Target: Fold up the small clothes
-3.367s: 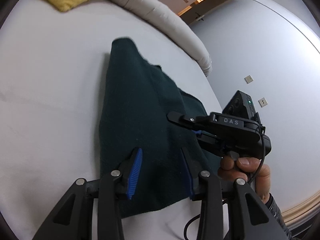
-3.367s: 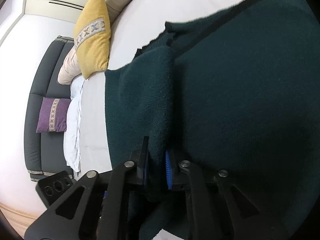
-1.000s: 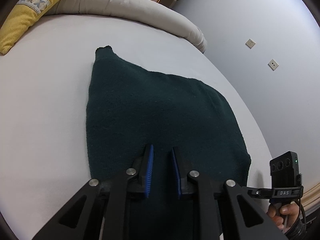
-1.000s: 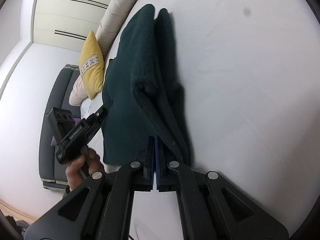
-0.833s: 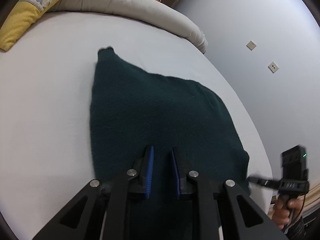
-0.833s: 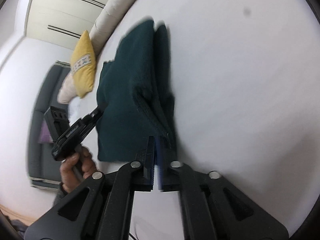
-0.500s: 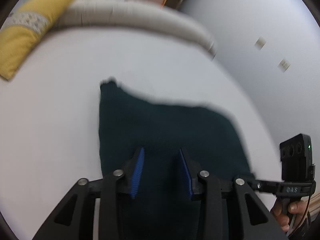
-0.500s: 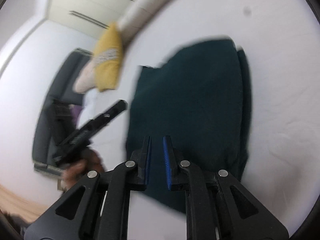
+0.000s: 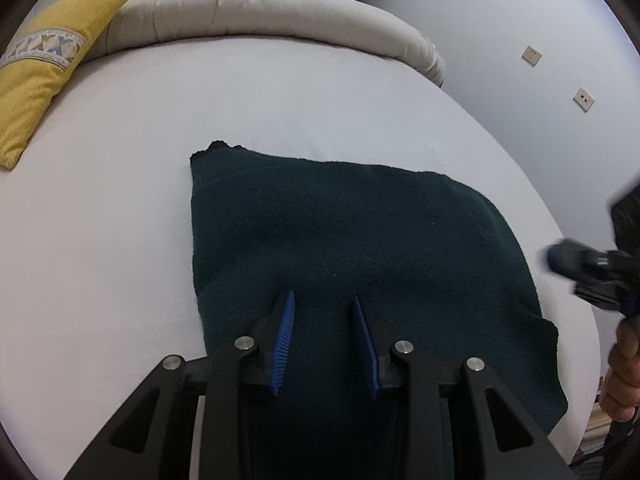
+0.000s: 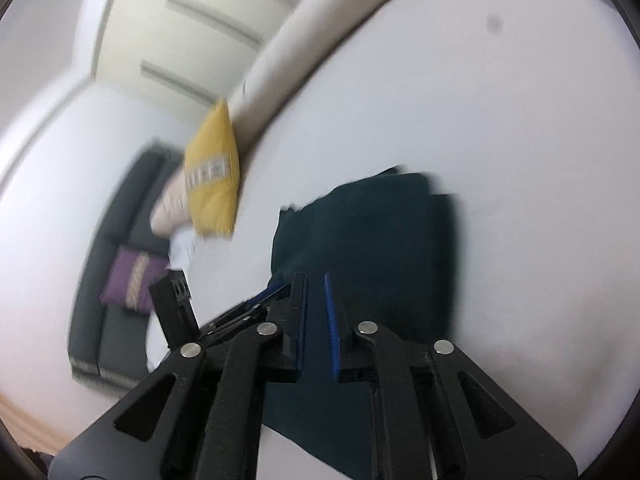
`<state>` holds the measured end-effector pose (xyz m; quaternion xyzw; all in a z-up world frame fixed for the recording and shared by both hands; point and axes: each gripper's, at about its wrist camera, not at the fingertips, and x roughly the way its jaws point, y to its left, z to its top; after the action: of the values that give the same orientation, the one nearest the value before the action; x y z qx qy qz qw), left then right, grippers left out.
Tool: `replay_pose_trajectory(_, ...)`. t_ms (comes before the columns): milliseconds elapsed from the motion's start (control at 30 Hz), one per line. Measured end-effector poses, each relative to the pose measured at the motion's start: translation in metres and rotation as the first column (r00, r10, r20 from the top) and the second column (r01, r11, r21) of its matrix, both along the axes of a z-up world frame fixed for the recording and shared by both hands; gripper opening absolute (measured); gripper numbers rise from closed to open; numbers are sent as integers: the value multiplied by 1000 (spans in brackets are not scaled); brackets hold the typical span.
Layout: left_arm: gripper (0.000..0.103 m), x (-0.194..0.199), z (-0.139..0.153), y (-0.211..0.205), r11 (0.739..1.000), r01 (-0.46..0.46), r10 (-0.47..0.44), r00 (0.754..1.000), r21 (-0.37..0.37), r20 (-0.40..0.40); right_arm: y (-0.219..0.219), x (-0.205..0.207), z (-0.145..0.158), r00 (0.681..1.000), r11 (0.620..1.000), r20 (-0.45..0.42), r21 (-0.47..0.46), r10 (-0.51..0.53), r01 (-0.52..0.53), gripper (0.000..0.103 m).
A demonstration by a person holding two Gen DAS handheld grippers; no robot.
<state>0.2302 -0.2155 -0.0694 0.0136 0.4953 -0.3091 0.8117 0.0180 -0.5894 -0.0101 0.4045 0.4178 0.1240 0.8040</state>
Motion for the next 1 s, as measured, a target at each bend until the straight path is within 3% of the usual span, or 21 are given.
replay_pose_trajectory(67, 35, 0, 0, -2, 1000, 2, -2, 1000, 14, 0, 18, 32, -16, 994, 997, -81, 2, 79, -79, 12)
replay_pose_trajectory(133, 35, 1, -1, -2, 1000, 7, -7, 1000, 31, 0, 30, 59, -38, 983, 997, -167, -32, 71, -77, 12)
replay_pose_trajectory(167, 35, 1, -1, -3, 999, 10, -10, 1000, 40, 1, 31, 67, -48, 980, 997, -183, -21, 73, -78, 6)
replay_pose_trajectory(200, 35, 1, -1, -4, 999, 12, -12, 1000, 47, 2, 28, 75, -58, 980, 998, -188, 2, 58, -59, 0)
replay_pose_trajectory(300, 35, 1, -2, -6, 998, 11, -11, 1000, 60, -1, 12, 88, -72, 985, 997, -171, 70, -6, 19, 0)
replay_pose_trajectory(467, 35, 0, -3, -4, 999, 7, -7, 1000, 53, -2, -10, 97, -74, 983, 994, -151, 27, -102, 107, 0)
replay_pose_trajectory(633, 35, -1, -4, -6, 999, 9, -10, 1000, 49, 5, -30, 84, -83, 981, 982, -104, 78, -163, 171, 0)
replay_pose_trajectory(733, 35, -1, -5, -9, 999, 7, -7, 1000, 45, 5, -51, 69, -89, 960, 961, -118, 81, -255, 265, 0)
replay_pose_trajectory(933, 35, -9, -7, 0, 1000, 0, 0, 1000, 28, 14, -68, 23, -100, 942, 935, -80, 127, -325, 333, 0)
replay_pose_trajectory(1000, 35, -7, -6, 0, 1000, -5, 4, 1000, 17, 8, -70, 9, -92, 931, 927, -87, 95, -356, 363, 0)
